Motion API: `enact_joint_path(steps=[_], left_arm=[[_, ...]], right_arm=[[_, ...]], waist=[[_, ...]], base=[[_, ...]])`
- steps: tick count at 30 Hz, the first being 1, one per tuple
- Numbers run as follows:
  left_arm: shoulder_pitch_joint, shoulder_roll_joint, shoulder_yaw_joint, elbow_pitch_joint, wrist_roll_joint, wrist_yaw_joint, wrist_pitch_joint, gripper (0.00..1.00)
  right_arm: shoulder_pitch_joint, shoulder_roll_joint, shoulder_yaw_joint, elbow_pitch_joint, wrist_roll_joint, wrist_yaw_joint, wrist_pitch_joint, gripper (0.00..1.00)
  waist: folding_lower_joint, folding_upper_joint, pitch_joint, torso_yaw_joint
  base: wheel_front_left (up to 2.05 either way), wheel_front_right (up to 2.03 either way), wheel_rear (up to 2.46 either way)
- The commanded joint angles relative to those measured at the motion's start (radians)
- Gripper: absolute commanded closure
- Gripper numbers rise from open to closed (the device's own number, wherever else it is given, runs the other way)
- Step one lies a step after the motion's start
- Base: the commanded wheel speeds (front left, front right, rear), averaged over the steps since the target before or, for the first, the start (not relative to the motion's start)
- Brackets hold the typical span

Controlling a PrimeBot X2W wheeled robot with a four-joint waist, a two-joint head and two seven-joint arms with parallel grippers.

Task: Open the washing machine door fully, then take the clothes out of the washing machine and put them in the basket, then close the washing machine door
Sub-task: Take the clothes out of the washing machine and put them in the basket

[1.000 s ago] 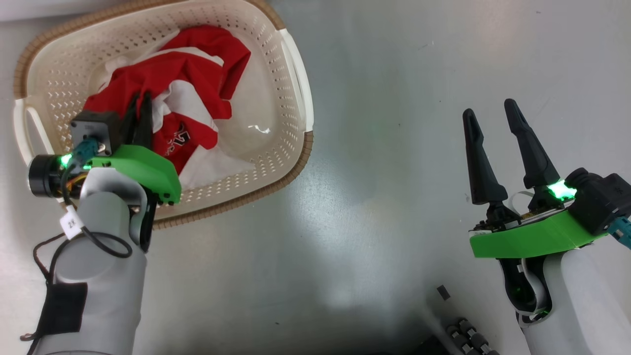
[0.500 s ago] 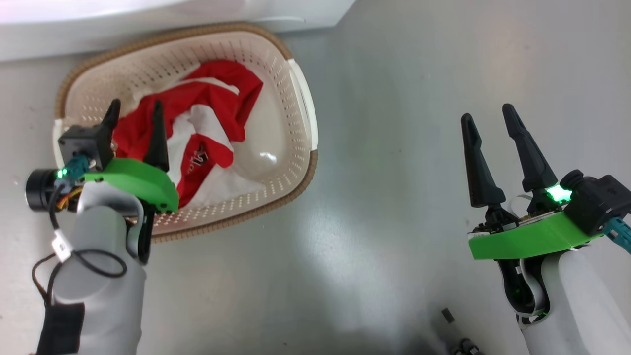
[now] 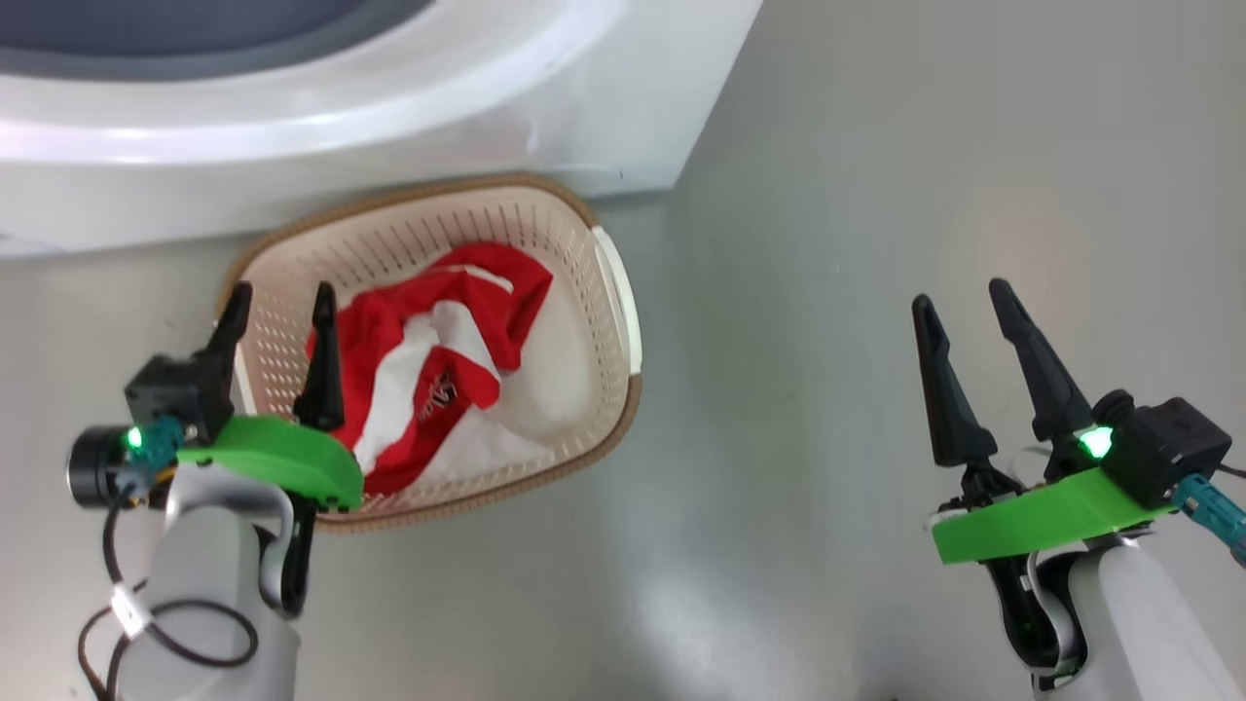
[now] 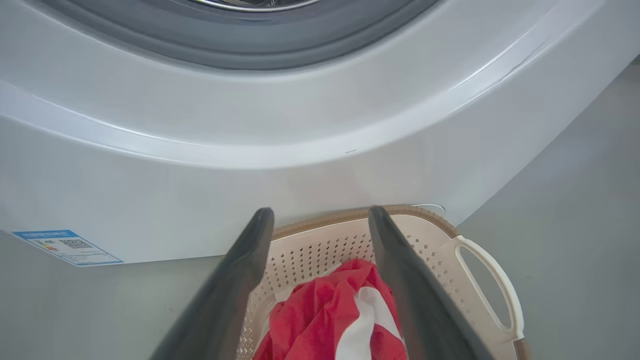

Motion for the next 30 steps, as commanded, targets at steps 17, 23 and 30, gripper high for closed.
enact_joint_path(steps=[17, 23, 30], left_arm=[[0.251, 0.015, 0.017, -0.207, -0.009, -0.014, -0.005, 0.0], [0.345, 0.014, 0.002, -0.283, -0.028, -0.014, -0.005, 0.0], [0.439, 0.014, 0.003, -0.353, -0.034, -0.014, -0.005, 0.0]], right_arm=[[0.144, -0.031, 0.034, 0.01, -0.001, 0.007, -0.006, 0.0], [0.197, -0.04, 0.038, 0.019, 0.003, 0.007, -0.006, 0.0], [0.253, -0.045, 0.033, 0.02, 0.006, 0.007, -0.006, 0.0]], waist=[[0.0, 0.0, -0.294, 0.03], [0.0, 0.0, -0.373, 0.033], [0.0, 0.0, -0.436, 0.032]], base=[[0.0, 0.0, 0.0], [0.0, 0.0, 0.0], [0.0, 0.0, 0.0]])
